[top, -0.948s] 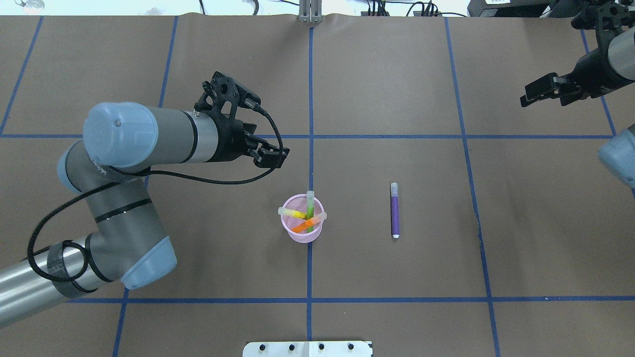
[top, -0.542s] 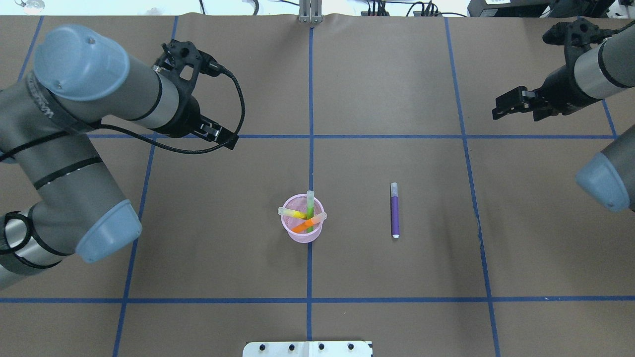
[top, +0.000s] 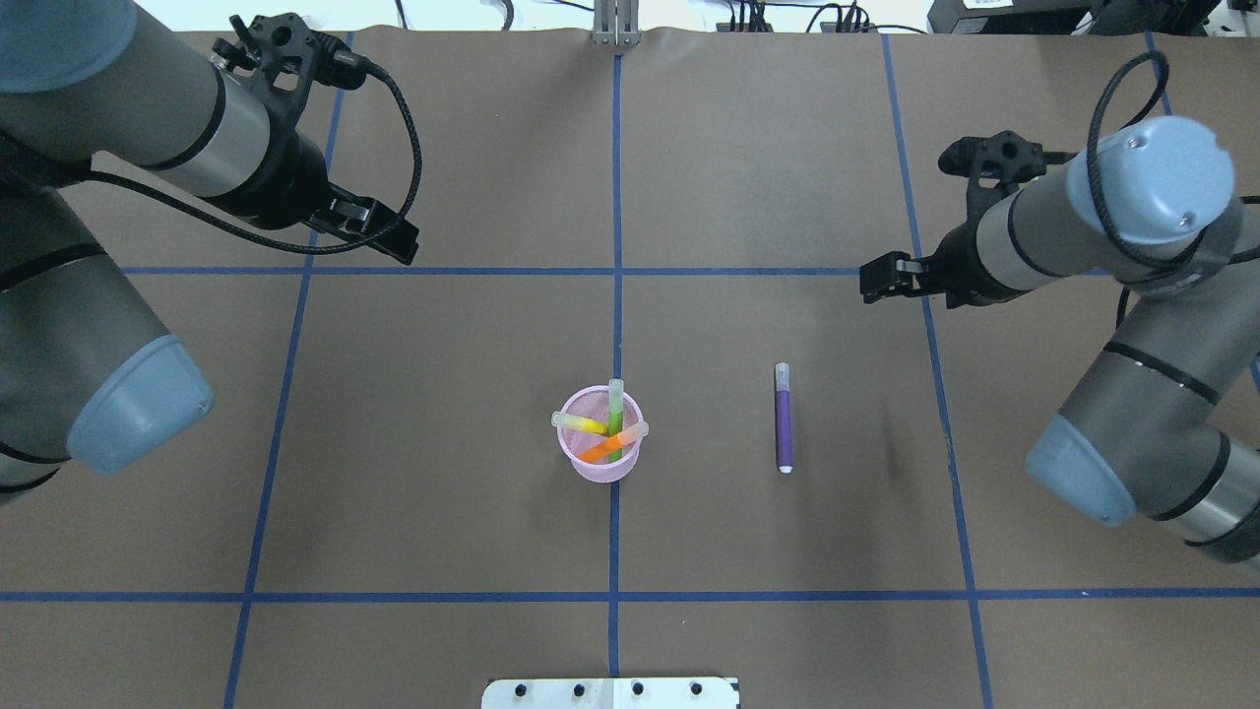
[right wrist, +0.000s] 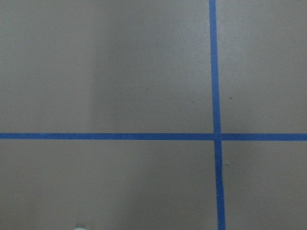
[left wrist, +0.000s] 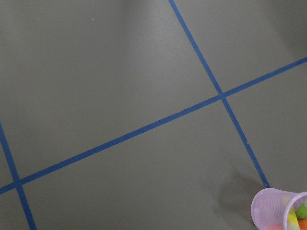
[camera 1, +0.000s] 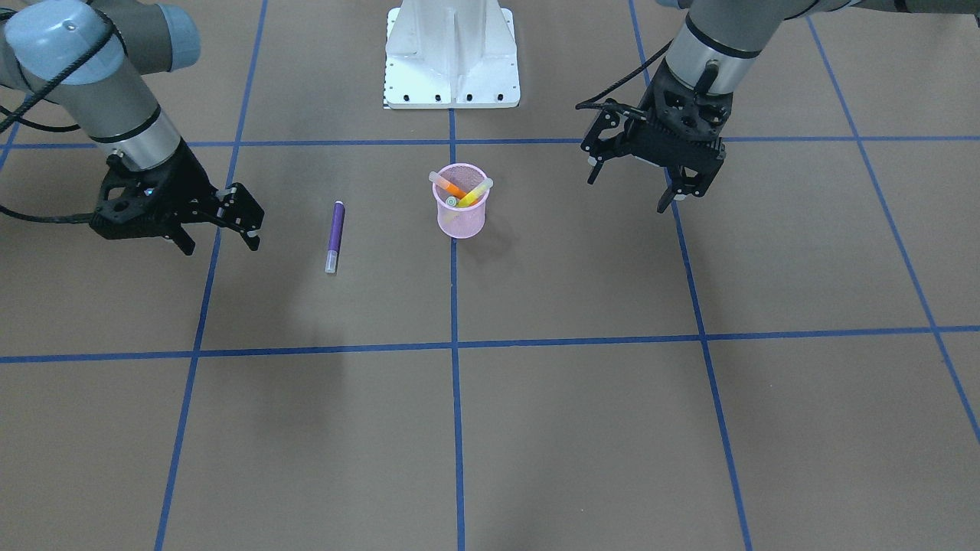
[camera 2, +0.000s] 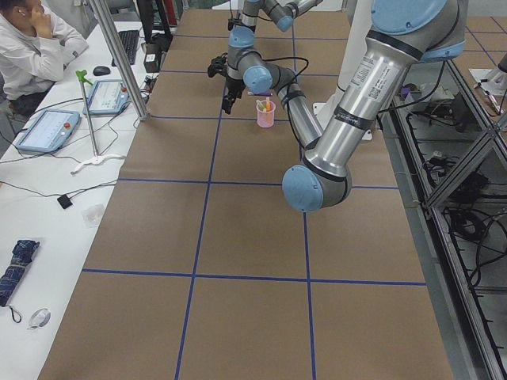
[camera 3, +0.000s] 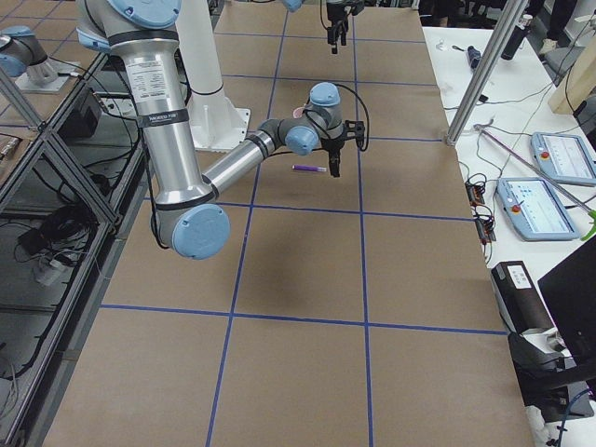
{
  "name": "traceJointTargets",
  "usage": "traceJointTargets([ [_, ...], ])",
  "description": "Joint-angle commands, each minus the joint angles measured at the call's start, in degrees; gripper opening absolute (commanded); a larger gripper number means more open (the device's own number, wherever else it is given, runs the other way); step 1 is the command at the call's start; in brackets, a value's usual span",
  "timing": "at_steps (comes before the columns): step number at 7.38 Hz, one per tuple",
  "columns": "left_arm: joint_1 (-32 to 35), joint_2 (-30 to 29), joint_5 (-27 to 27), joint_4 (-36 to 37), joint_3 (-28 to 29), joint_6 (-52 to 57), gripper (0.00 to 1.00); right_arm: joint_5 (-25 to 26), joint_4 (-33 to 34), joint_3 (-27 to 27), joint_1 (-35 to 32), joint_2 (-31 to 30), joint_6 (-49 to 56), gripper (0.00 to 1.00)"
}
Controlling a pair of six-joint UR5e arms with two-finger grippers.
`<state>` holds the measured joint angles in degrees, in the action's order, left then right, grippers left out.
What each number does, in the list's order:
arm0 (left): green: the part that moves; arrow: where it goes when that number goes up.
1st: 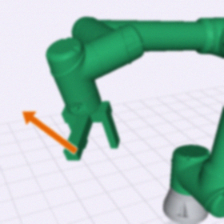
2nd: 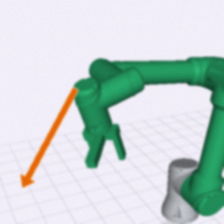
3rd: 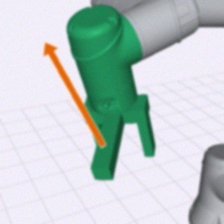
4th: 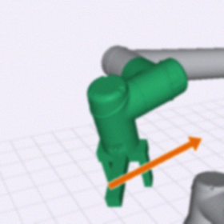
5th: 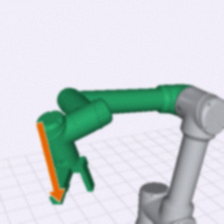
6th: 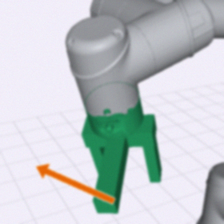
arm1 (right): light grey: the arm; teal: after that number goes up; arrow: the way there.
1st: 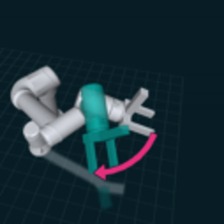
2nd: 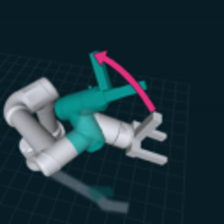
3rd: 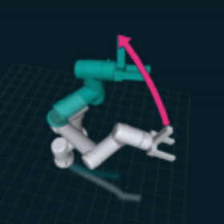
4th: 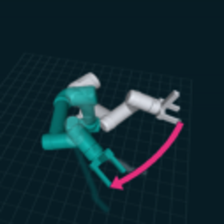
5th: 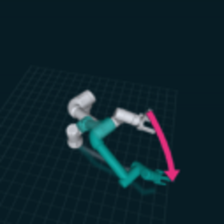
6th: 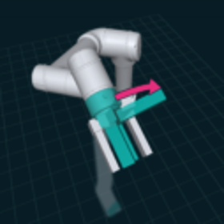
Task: Collect pens into pen holder
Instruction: 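Lower the right gripper onto the purple highlighter and grasp it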
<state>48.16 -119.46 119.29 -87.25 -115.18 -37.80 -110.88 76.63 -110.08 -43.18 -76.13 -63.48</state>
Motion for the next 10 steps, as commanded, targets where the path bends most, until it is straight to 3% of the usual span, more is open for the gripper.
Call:
traceJointTargets([
  [1,0.10,0.11,-0.55,0.06,-0.13,-0.52,1.00,8.54,3.58,0.30,8.78,2.01,-6.89,1.00],
  [2,-0.16,0.11,-2.03,0.06,-0.13,-0.52,1.00,10.23,6.66,0.39,11.43,4.12,-8.13,1.00],
  [4,-0.52,0.11,-2.40,0.06,-0.13,-0.61,1.00,12.61,6.43,2.40,15.39,5.81,-8.32,0.98],
  [6,-0.61,-0.07,-5.19,0.06,-0.22,-0.70,1.00,12.98,6.25,4.42,16.28,7.30,-8.24,0.77],
  [10,-0.78,-0.07,-6.18,0.06,-0.22,-0.70,1.00,12.89,6.16,7.59,16.46,9.06,-8.06,0.56],
])
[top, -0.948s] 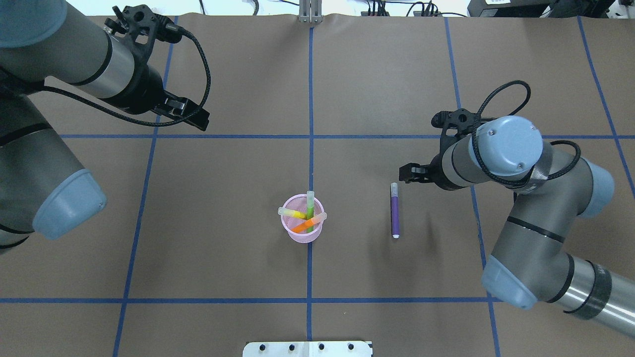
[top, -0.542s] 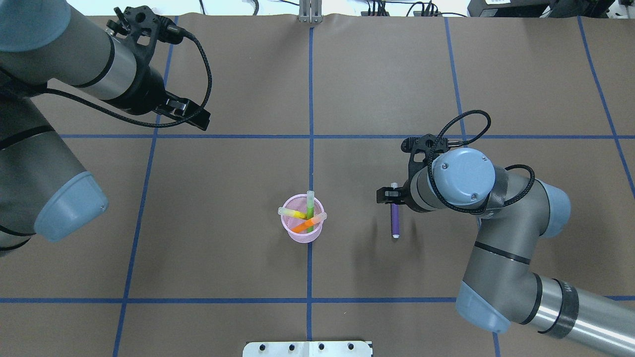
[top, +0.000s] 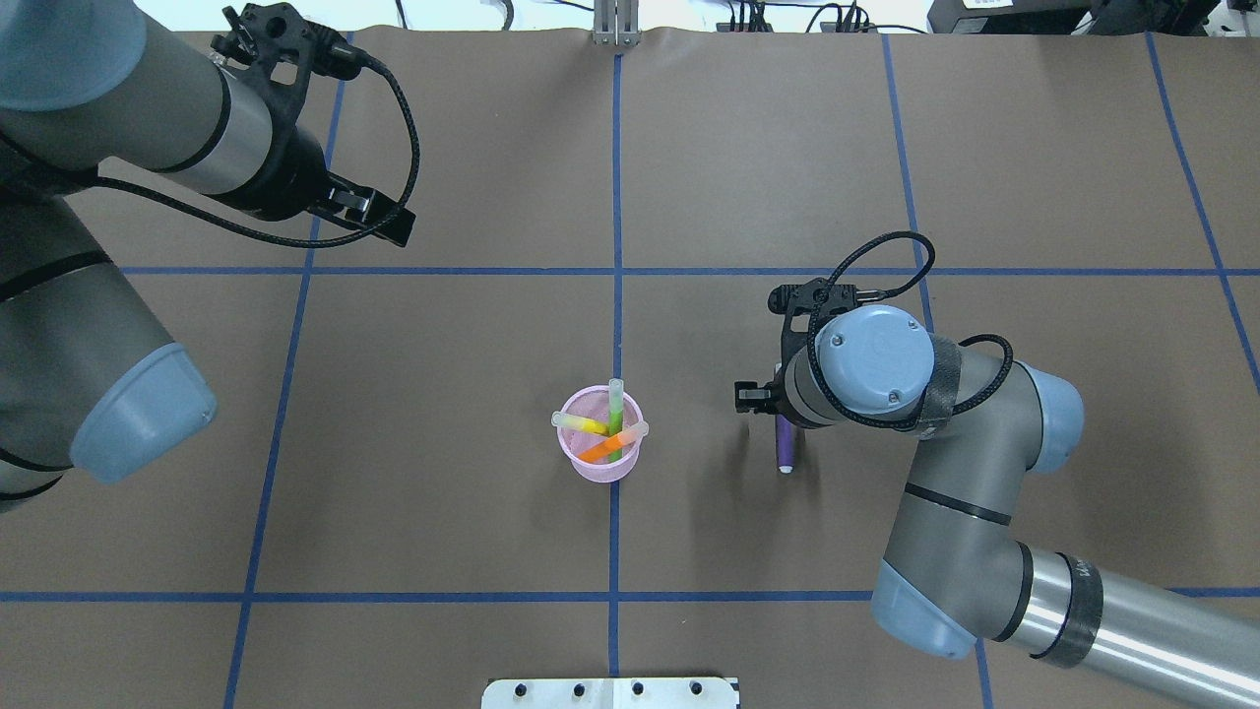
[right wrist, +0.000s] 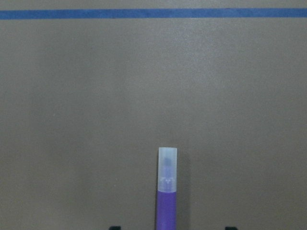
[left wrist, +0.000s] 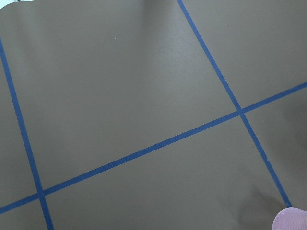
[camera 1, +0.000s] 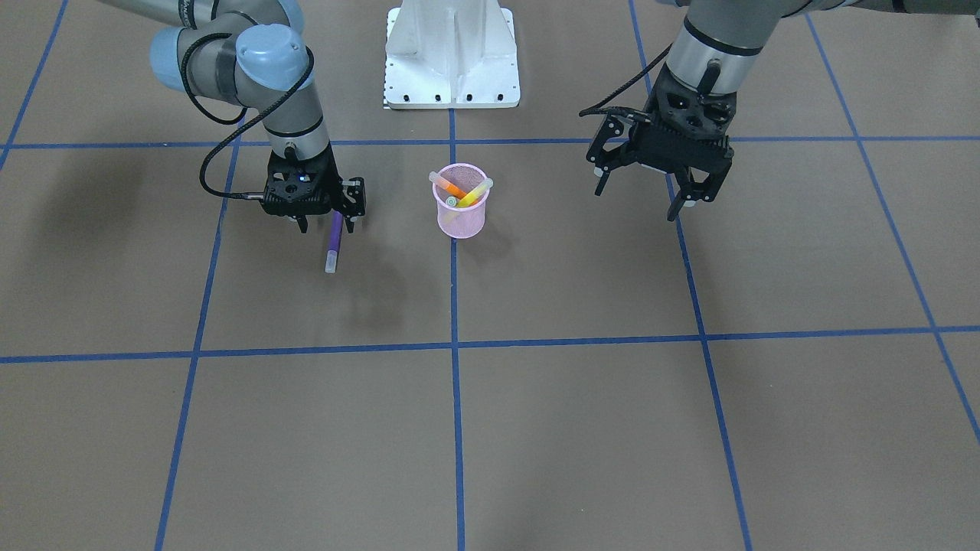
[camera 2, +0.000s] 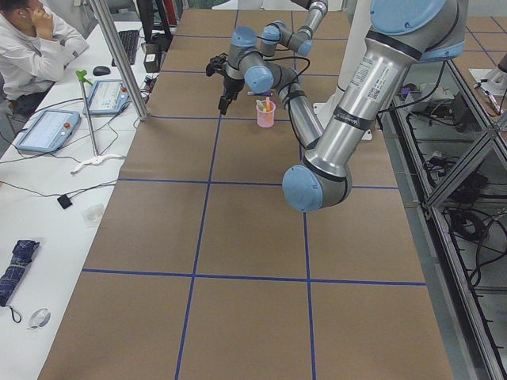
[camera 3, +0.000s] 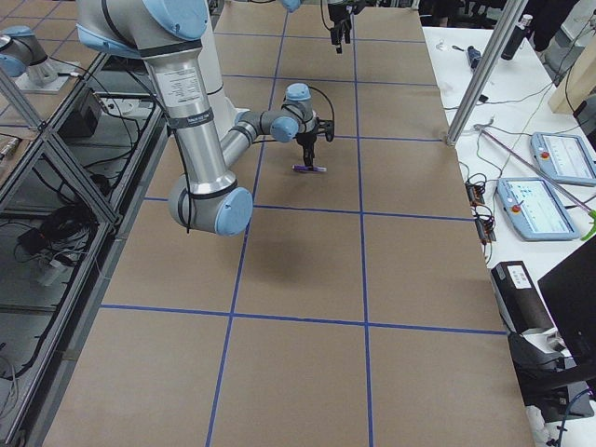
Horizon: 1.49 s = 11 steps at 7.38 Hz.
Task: Collect pens into pen holder
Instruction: 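Lower the right gripper onto the purple highlighter and grasp it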
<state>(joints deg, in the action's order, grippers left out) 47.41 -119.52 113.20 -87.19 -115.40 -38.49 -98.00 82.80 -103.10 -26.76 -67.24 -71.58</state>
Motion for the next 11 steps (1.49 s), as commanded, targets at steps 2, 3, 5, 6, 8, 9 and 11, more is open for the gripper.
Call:
traceJointTargets([
  [2,-0.04,-0.01,-0.17,0.00,0.00,0.00,1.00,-0.09,-0.01,0.71,0.04,0.18,0.91,0.48],
  [3,-0.04,-0.01,-0.17,0.00,0.00,0.00,1.00,-0.18,-0.01,0.80,-0.05,0.10,0.91,0.47],
  [5,-0.04,-0.01,-0.35,-0.08,0.00,0.00,1.00,-0.44,0.08,1.15,-0.22,0.18,1.18,0.44],
  [6,-0.04,-0.01,-0.35,-0.09,0.09,0.00,1.00,-0.44,0.08,1.32,-0.22,0.18,1.35,0.42],
  [8,-0.04,0.08,-0.43,0.00,0.09,0.00,1.00,-0.53,0.17,1.94,-0.40,1.05,1.27,0.40],
  [9,-0.04,0.08,-0.35,-0.08,0.09,0.00,1.00,-0.53,0.17,2.38,-0.40,1.67,1.27,0.40],
  [11,-0.04,0.08,-0.35,-0.08,0.09,0.00,1.00,-0.53,0.08,3.08,-0.49,1.68,1.27,0.40],
])
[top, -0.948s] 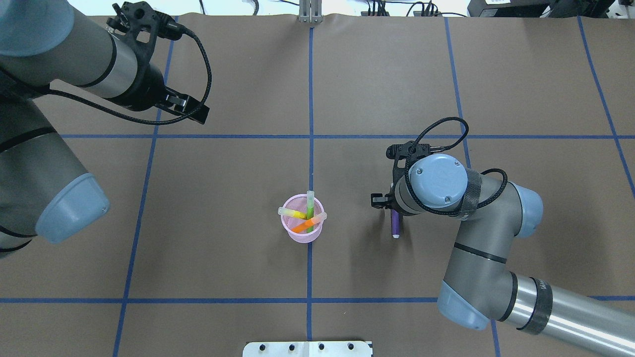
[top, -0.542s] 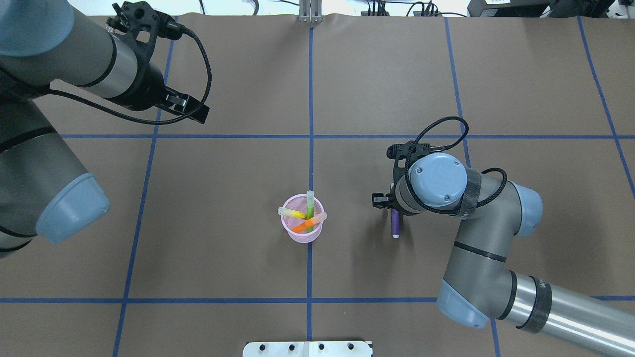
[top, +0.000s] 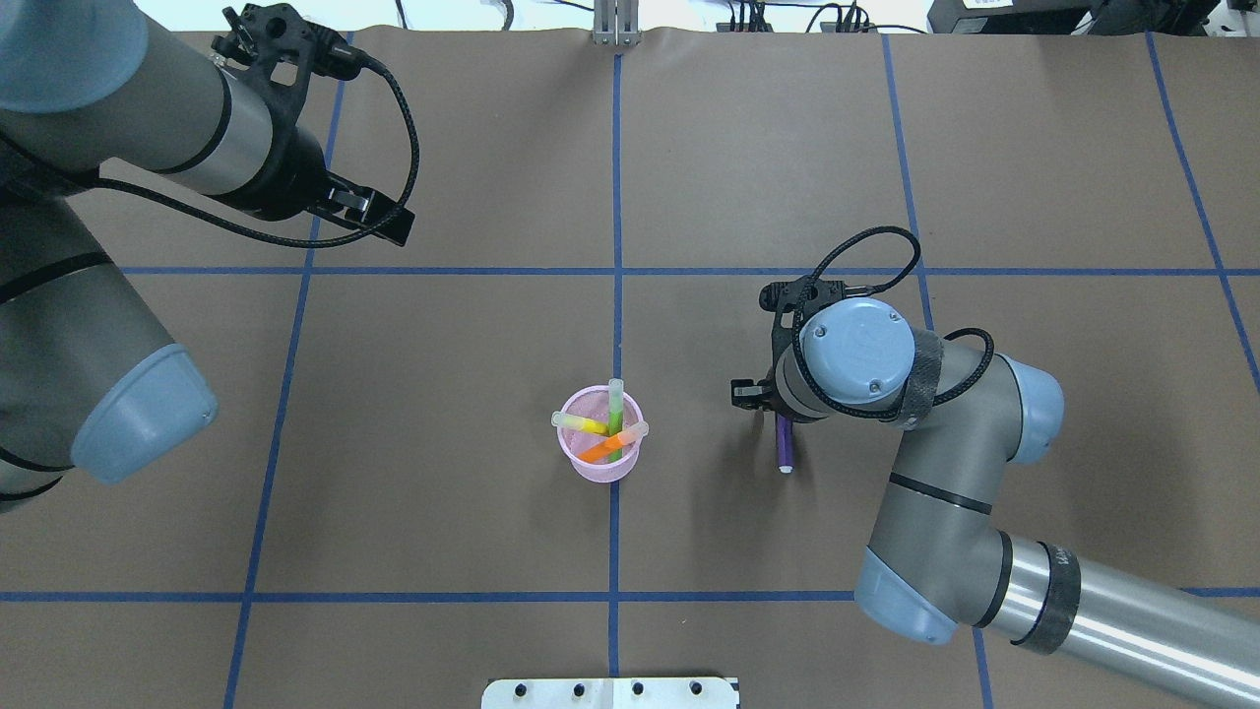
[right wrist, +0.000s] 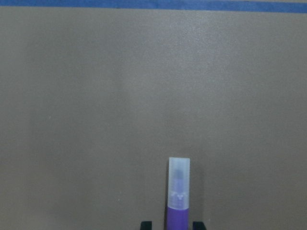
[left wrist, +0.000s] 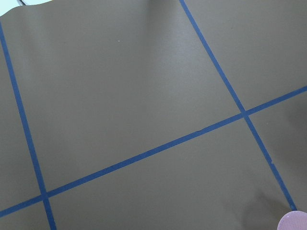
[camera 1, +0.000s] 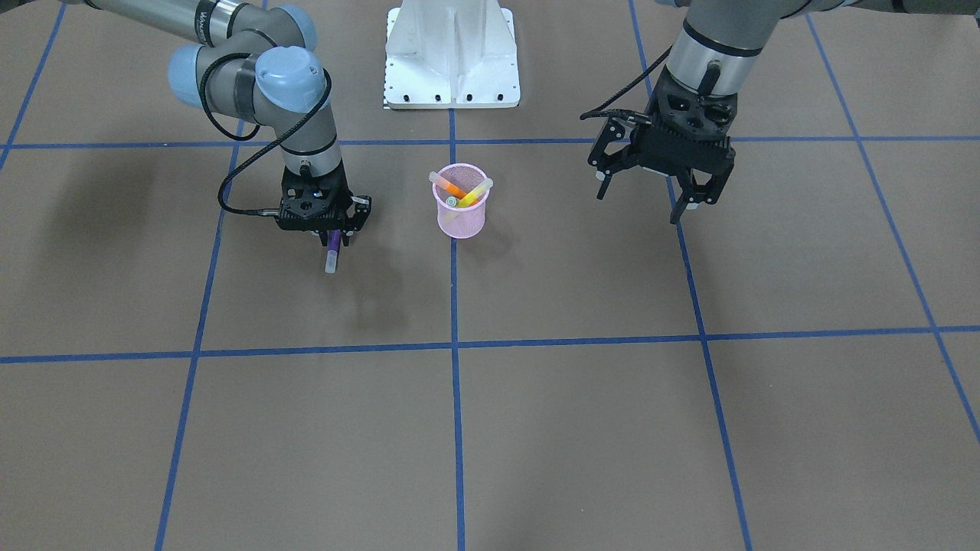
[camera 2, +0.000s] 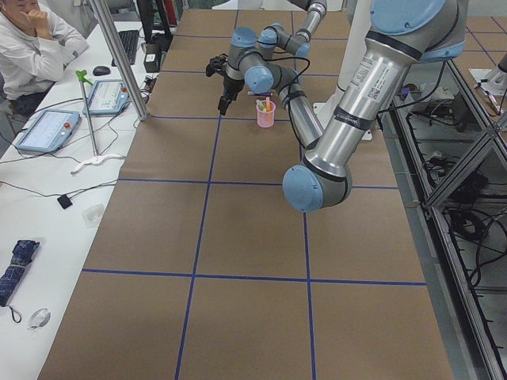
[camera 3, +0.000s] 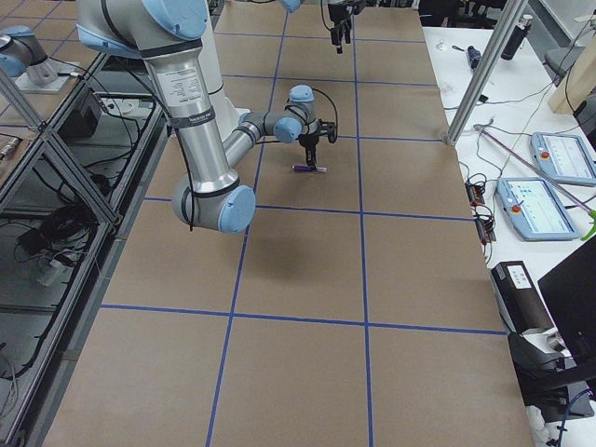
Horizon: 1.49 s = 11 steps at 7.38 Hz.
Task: Collect pens into pen holder
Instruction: 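Lower the right gripper onto the purple highlighter and grasp it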
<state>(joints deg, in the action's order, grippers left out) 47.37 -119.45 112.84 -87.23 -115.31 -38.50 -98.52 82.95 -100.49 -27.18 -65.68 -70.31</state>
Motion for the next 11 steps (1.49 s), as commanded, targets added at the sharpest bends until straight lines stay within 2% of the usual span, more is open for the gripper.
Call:
traceJointTargets([
  [1,0.00,0.01,0.01,-0.05,0.00,0.00,1.00,0.00,-0.07,0.56,-0.06,0.11,0.00,0.40],
  [11,0.00,0.10,0.01,-0.05,0.44,0.18,1.00,-0.44,0.02,1.00,-0.06,0.11,-0.09,0.37],
])
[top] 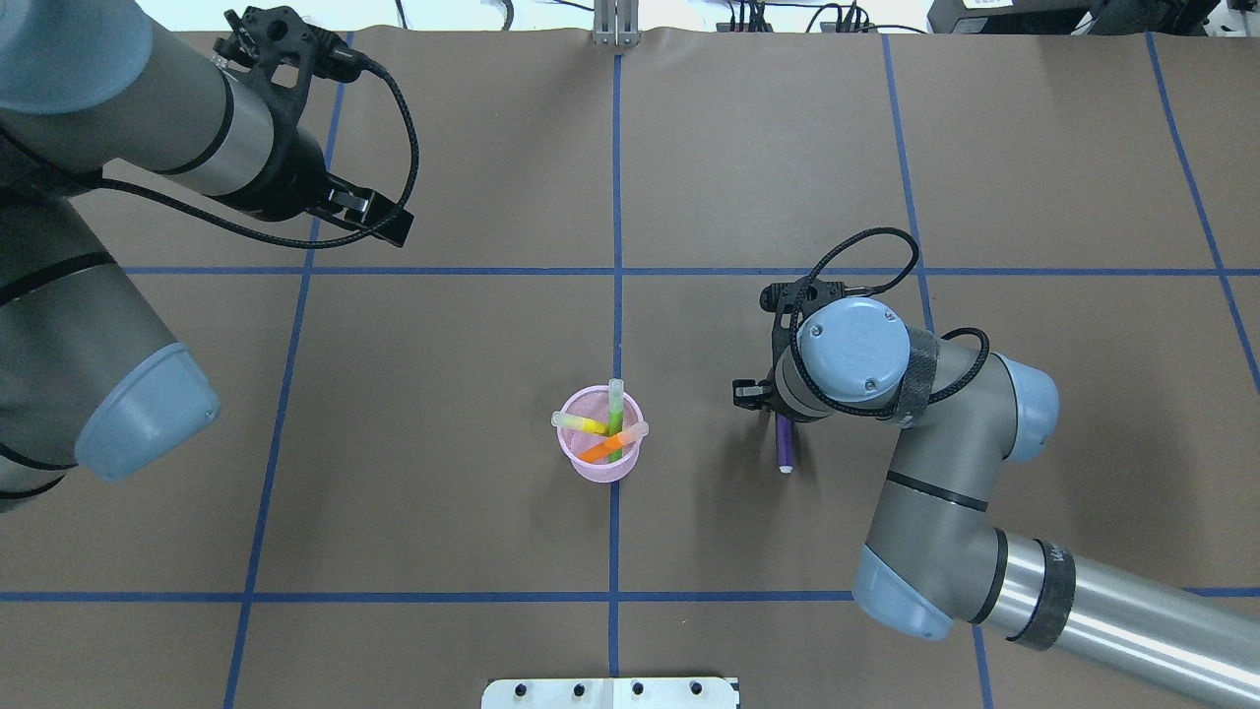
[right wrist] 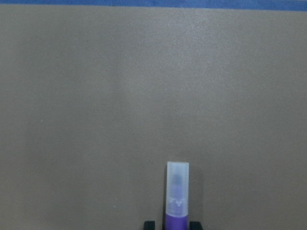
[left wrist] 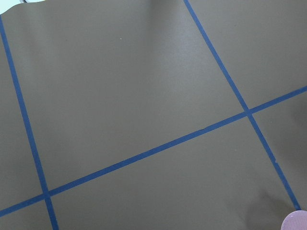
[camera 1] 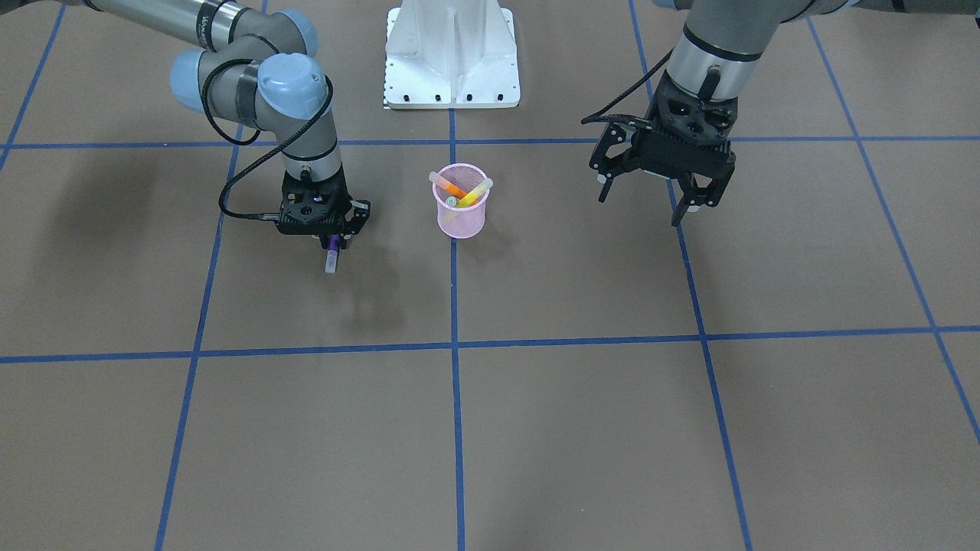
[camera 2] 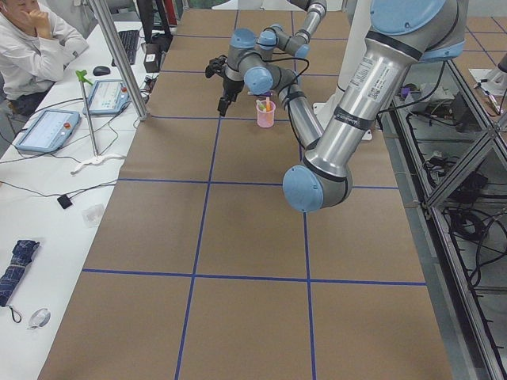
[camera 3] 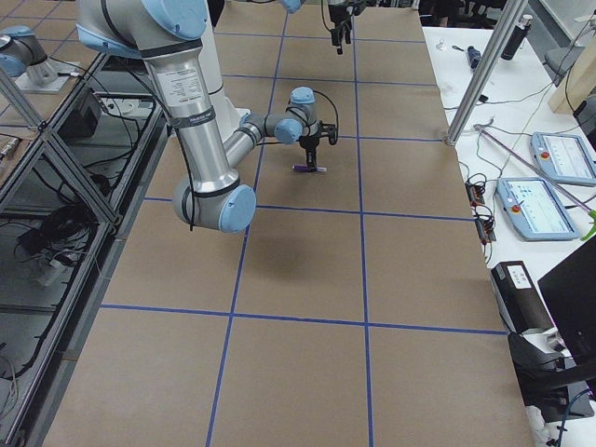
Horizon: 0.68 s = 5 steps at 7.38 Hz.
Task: Collect pens into pen holder
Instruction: 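Lower the right gripper onto the purple highlighter and grasp it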
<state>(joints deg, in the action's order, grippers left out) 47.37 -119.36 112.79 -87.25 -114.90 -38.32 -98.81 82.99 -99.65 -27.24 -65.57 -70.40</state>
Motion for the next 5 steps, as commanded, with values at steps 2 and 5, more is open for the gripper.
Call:
traceJointTargets([
  [2,0.00,0.00,-0.02,0.06,0.02,0.00,1.00,-0.25,-0.02,0.25,0.00,0.00,-0.09,0.35],
  [5,0.00,0.00,0.06,0.06,0.11,0.00,1.00,-0.25,-0.20,-0.10,0.00,0.09,-0.53,0.00],
])
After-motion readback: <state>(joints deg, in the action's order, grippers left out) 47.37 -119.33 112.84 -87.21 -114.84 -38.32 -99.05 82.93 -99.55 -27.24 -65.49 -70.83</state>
